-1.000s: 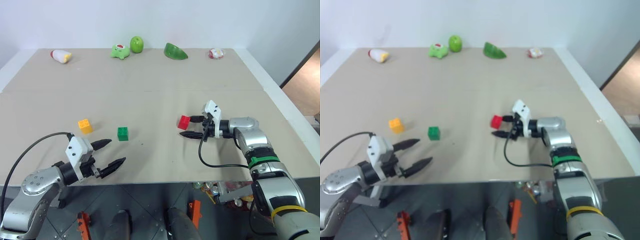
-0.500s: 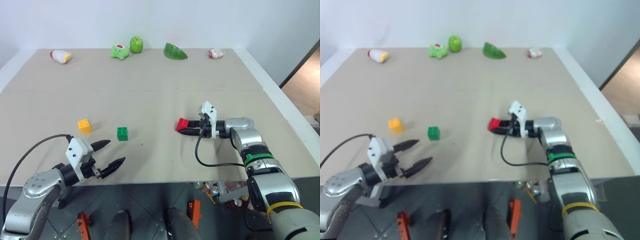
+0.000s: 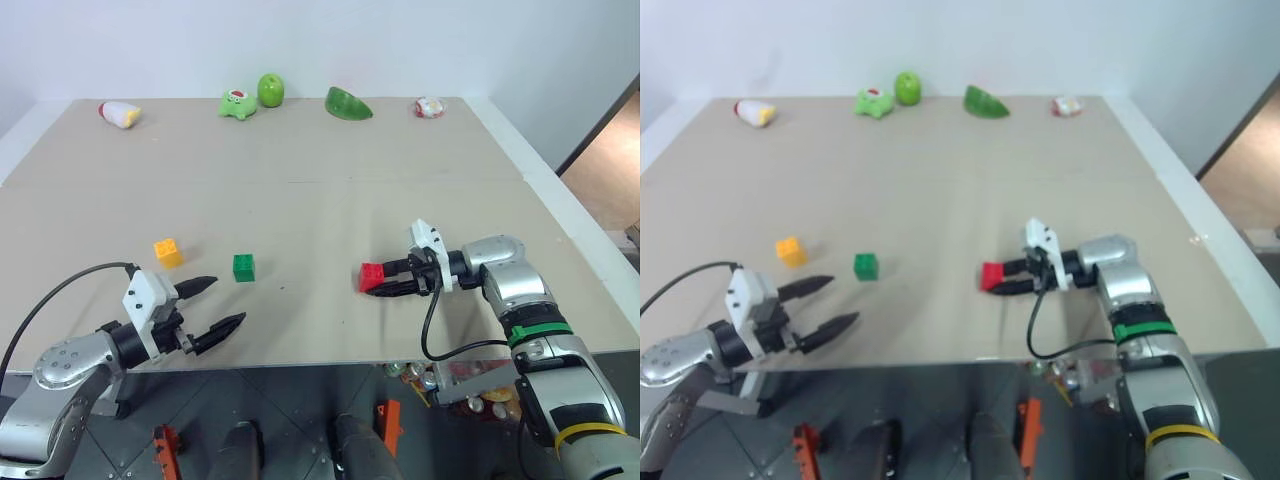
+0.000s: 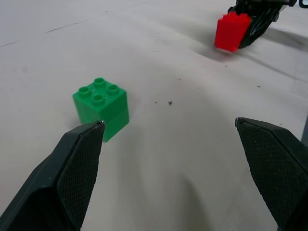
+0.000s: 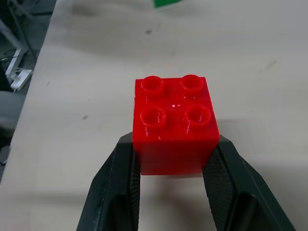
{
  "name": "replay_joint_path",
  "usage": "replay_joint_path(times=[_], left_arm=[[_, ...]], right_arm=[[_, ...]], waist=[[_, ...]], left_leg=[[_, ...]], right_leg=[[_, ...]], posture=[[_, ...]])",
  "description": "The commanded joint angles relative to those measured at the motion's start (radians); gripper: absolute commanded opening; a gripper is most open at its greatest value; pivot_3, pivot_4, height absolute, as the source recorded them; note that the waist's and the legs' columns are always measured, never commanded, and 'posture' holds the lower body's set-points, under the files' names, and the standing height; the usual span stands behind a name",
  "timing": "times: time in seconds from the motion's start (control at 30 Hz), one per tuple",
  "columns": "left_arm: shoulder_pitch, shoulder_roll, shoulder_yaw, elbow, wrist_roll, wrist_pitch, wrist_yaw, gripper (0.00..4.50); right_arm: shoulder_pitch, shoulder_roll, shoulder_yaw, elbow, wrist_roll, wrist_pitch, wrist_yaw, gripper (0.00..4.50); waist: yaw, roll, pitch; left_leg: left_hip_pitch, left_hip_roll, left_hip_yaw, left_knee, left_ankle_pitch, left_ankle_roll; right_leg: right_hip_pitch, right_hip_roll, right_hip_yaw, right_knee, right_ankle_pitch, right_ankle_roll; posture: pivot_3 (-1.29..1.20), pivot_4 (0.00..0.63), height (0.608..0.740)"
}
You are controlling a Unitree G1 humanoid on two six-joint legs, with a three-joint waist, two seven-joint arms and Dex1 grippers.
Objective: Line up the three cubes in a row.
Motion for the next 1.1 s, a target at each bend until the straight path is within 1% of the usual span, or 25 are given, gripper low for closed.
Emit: replay_joint_path(times=[0.03,0.3,0.33,0.53,0.57,0.6,0.73,0.83,0.93,1.1], left_arm=[[-0.007,0.02,0.04,-0.008,-0.029,0.016,-0.013,4.5],[0.035,0.041,0.087,-0.057,-0.058,0.066,-0.002,4.5],[0.043,0.043,0.093,-0.065,-0.06,0.071,0.002,4.5],[0.061,0.051,0.122,-0.084,-0.064,0.087,0.006,4.5],[0.06,0.056,0.128,-0.079,-0.062,0.088,0.003,4.5],[0.059,0.06,0.134,-0.073,-0.061,0.088,0.0,4.5],[0.04,0.086,0.143,0.017,-0.025,0.065,-0.034,4.5],[-0.005,0.101,0.122,0.119,0.026,0.01,-0.059,4.5],[-0.097,0.091,0.083,0.232,0.069,-0.049,-0.085,4.5],[-0.3,0.056,-0.046,0.439,0.16,-0.165,-0.159,4.5]], right_arm=[[-0.006,0.01,0.013,-0.042,0.005,-0.02,0.032,1.24],[-0.028,0.058,0.042,0.009,-0.033,-0.071,-0.027,1.24],[-0.034,0.066,0.043,0.024,-0.043,-0.082,-0.043,2.31],[-0.039,0.074,0.039,0.045,-0.055,-0.118,-0.053,4.34],[-0.033,0.059,0.033,0.031,-0.045,-0.123,-0.03,4.46],[-0.029,0.05,0.031,0.021,-0.038,-0.125,-0.015,4.46],[-0.028,-0.054,-0.032,-0.073,0.04,-0.054,0.059,4.46],[-0.033,-0.118,-0.08,-0.145,0.103,0.013,0.059,4.46],[-0.04,-0.147,-0.125,-0.207,0.151,0.072,0.015,4.46],[0.022,-0.141,-0.182,-0.429,0.265,0.221,-0.059,4.46]], waist=[[0.0,0.0,0.0],[0.0,0.0,0.0],[0.0,0.0,0.0],[-0.009,0.0,0.0],[-0.013,0.0,0.0],[-0.016,0.0,0.0],[-0.015,0.0,0.0],[-0.017,0.0,0.0],[-0.018,0.0,0.0],[-0.017,0.0,0.0]], left_leg=[[0.0,0.0,0.0,0.0,0.0,0.0],[0.0,0.0,0.0,0.001,0.0,0.0],[0.0,0.0,0.0,0.0,0.0,0.0],[0.001,0.001,0.0,0.001,0.001,0.0],[0.001,0.001,0.0,0.001,0.001,0.001],[0.001,0.001,0.0,0.002,0.002,0.002],[0.0,0.0,0.0,0.002,0.004,0.002],[0.0,0.0,0.001,0.001,0.004,0.002],[0.0,0.001,0.001,0.0,0.004,0.002],[-0.001,0.001,0.001,-0.001,0.004,0.002]], right_leg=[[0.0,0.0,0.0,0.0,0.0,0.0],[0.0,0.0,0.0,0.0,0.0,0.0],[0.0,0.0,0.0,0.0,0.0,0.0],[0.001,0.001,0.0,0.0,0.001,-0.001],[0.001,0.001,0.0,0.0,0.001,-0.002],[0.001,0.001,0.0,0.0,0.001,-0.002],[0.001,0.0,0.0,0.0,0.002,-0.002],[0.001,-0.001,0.0,0.0,0.002,-0.002],[0.0,0.0,0.0,0.0,0.002,-0.002],[-0.001,0.0,0.0,0.002,0.002,-0.001]], posture=[[0.0,0.15,0.733],[0.0,0.15,0.733],[0.0,0.15,0.733],[0.0,0.15,0.733],[0.0,0.15,0.733],[0.0,0.15,0.733],[0.0,0.15,0.733],[0.0,0.15,0.733],[0.0,0.15,0.733],[0.0,0.15,0.733]])
